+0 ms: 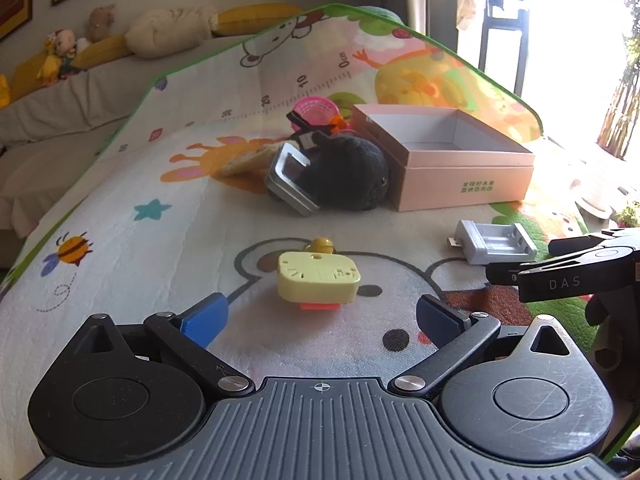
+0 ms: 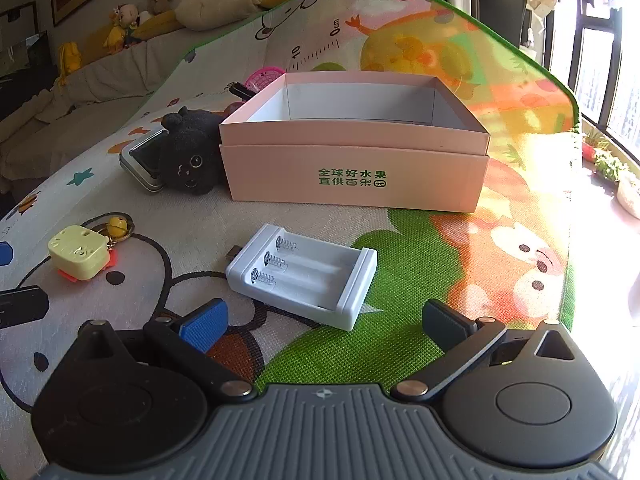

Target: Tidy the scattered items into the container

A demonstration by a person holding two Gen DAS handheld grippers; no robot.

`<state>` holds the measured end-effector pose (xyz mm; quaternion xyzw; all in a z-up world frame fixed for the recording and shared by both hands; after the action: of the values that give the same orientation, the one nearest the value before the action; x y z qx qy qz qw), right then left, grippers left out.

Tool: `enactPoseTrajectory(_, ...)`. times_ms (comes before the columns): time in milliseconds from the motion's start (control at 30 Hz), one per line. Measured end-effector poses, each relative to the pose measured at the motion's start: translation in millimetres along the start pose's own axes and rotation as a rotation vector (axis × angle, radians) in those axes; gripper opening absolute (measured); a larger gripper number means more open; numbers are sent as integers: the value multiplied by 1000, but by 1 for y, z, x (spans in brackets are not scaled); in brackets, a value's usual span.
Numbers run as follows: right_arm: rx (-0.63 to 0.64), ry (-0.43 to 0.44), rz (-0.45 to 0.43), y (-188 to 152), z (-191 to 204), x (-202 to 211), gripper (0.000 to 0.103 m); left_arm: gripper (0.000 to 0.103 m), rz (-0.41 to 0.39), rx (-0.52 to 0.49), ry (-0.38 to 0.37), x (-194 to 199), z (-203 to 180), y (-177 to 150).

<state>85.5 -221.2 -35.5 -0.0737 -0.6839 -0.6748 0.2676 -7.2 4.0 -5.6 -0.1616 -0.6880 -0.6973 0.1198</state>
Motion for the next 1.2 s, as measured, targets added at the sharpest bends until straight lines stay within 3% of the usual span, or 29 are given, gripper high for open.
enactPoseTrajectory(167,3,0,0,0,1,-1,103,103,-4,5,19,-16,-5,5)
enactPoseTrajectory(300,-5,-5,-5,0,0,0,103,103,-15,-70,45,-45,-7,6)
enactPoseTrajectory(433,9,-32,-39,6,0,4,103,101,3,-121,24,-62,-9,-2)
enactPoseTrajectory(467,17,-28,-36,7,2,2,103,99,12,-126,16,-65,-9,-4)
enactPoseTrajectory(500,20,-22,-30,7,4,0,103,83,20,-126,6,-67,-9,-6)
enactPoseTrajectory(533,21,-14,-18,8,7,-3,103,77,21,-120,-3,-68,-9,-6)
enactPoseTrajectory(733,-17,5,25,15,19,-28,103,63,15,-96,0,-68,-4,-5)
enactPoseTrajectory(867,6,-29,40,18,31,-40,102,63,13,-84,-3,-62,-2,-5)
enactPoseTrajectory(933,29,-46,31,18,34,-40,96,63,9,-83,-6,-58,-2,-5)
enactPoseTrajectory(1200,46,21,27,8,24,-10,93,63,-2,-98,-69,-35,-14,3)
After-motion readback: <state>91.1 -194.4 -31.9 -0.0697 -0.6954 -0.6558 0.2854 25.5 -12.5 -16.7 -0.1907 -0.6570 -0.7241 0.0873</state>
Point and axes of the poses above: each gripper's, at about its wrist camera, not at the fingertips, and x roughly against the way its jaws point, z to its left, y to its top, the point moved 7 cm from there along -x, roughly the way its jaws point, and after that the axes turned 14 degrees about -z, right-handed, at the moved point
